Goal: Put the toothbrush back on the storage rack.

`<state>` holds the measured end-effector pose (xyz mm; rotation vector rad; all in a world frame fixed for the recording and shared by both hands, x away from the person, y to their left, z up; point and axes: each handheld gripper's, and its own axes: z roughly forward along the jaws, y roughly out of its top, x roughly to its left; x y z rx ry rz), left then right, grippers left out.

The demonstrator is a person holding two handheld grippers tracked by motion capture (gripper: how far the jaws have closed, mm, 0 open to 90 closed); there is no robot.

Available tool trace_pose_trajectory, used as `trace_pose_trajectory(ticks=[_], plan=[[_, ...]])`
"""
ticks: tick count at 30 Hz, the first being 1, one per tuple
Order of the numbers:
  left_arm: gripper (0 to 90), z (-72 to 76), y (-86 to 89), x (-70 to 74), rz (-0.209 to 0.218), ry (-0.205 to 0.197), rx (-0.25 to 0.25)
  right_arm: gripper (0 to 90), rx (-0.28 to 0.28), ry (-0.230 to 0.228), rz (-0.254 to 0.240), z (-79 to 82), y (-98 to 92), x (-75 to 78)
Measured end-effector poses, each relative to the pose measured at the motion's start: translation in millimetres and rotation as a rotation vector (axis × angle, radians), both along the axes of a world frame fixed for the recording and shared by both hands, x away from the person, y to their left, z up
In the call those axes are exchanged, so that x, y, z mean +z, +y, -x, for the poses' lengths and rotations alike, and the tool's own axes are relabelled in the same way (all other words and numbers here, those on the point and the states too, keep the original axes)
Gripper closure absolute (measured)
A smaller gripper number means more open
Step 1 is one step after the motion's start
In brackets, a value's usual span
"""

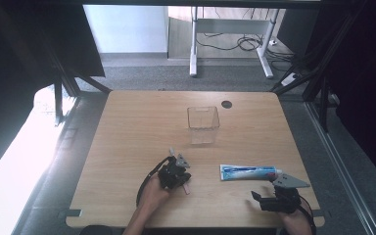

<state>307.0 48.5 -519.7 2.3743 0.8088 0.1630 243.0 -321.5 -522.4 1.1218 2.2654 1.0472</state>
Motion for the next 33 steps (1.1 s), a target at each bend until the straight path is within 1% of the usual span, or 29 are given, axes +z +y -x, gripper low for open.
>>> trace_pose_trajectory(ticks=[3,13,22,33], plan=[[89.7,1.7,1.0,-1.4,-0.012,0.0,-0.001,12.0,0.0,0.002,0.001,0.0,0.2,-0.1],[89.7,6.2,9.7,-1.8,-0.022,0.008,0.018,12.0,0.0,0.002,0.002,-0.2,-0.1,-0.3],[89.7,9.7,28.2,-0.9,-0.03,0.019,0.054,12.0,-0.001,0.006,0.004,-0.4,0.1,-0.8],[89.6,9.7,50.2,-1.2,-0.039,0.031,0.091,12.0,-0.001,0.012,0.009,-0.8,0.5,-1.7]])
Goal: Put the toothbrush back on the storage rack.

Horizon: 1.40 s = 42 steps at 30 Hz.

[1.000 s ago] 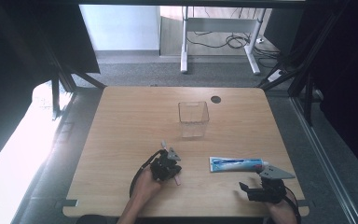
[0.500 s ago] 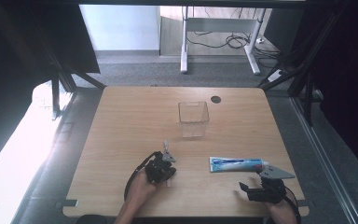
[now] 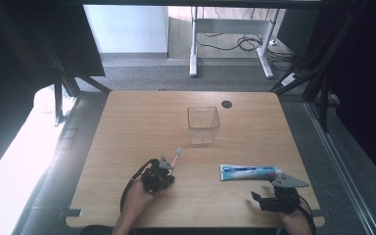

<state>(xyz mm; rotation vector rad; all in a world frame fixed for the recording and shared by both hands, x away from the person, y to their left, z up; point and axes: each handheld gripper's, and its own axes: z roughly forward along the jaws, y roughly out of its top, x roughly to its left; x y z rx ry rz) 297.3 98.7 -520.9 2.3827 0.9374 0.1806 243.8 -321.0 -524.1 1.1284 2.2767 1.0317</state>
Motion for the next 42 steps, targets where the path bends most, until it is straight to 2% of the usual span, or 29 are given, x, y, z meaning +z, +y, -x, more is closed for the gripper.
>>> trace_pose_trajectory(ticks=[23,30,36,42], plan=[[89.4,-7.1,32.5,4.4,-0.045,-0.011,0.04,12.3,0.002,0.006,0.007,-0.1,1.0,-0.9],[88.0,-6.6,31.0,8.2,-0.04,-0.009,0.03,12.3,0.002,0.007,0.007,-0.3,1.0,-1.0],[81.2,-14.1,30.1,17.3,-0.094,0.01,0.012,12.4,0.002,0.007,0.006,-0.2,0.8,-1.0],[79.4,-29.8,27.8,24.0,-0.146,0.055,-0.004,12.3,0.005,0.01,0.005,-0.3,1.2,-1.2]])
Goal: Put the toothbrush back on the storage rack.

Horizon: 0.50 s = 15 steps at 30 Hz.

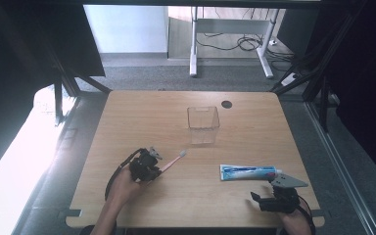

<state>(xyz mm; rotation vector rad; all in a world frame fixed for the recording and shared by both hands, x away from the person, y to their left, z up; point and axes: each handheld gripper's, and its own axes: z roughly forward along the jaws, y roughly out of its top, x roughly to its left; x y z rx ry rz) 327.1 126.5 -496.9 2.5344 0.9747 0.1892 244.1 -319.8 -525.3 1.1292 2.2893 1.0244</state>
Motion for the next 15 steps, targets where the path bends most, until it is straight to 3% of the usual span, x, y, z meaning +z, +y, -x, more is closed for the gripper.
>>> trace_pose_trajectory(ticks=[7,15], plan=[[76.8,-15.2,-11.3,2.2,-0.061,0.049,-0.021,12.3,0.001,0.003,0.0,-0.4,-0.5,-0.4],[74.3,-27.9,-26.5,1.0,-0.094,0.089,-0.027,12.3,0.003,0.004,0.0,-0.4,-0.7,-0.5]])
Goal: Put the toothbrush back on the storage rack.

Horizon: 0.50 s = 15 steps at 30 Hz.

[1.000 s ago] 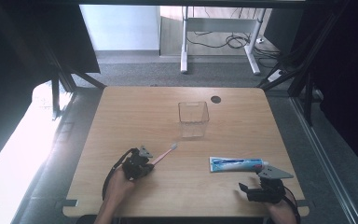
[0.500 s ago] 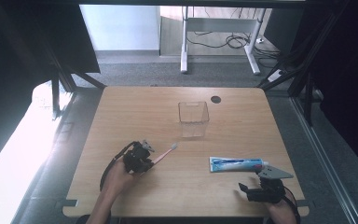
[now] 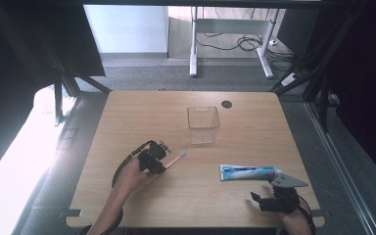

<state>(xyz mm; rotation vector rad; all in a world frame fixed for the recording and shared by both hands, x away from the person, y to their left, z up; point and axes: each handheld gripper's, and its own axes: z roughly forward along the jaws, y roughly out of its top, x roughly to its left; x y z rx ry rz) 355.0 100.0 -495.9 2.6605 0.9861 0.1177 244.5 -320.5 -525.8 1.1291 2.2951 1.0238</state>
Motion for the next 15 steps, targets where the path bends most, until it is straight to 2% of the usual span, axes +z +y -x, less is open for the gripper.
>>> trace_pose_trajectory(ticks=[11,15], plan=[[73.8,-13.0,-16.6,-6.1,-0.065,0.042,0.0,12.3,-0.001,-0.002,-0.001,-0.1,-0.6,0.1],[74.9,-15.7,-19.4,-5.9,-0.073,0.06,0.01,12.3,-0.001,-0.002,-0.001,-0.1,-0.6,0.1]])
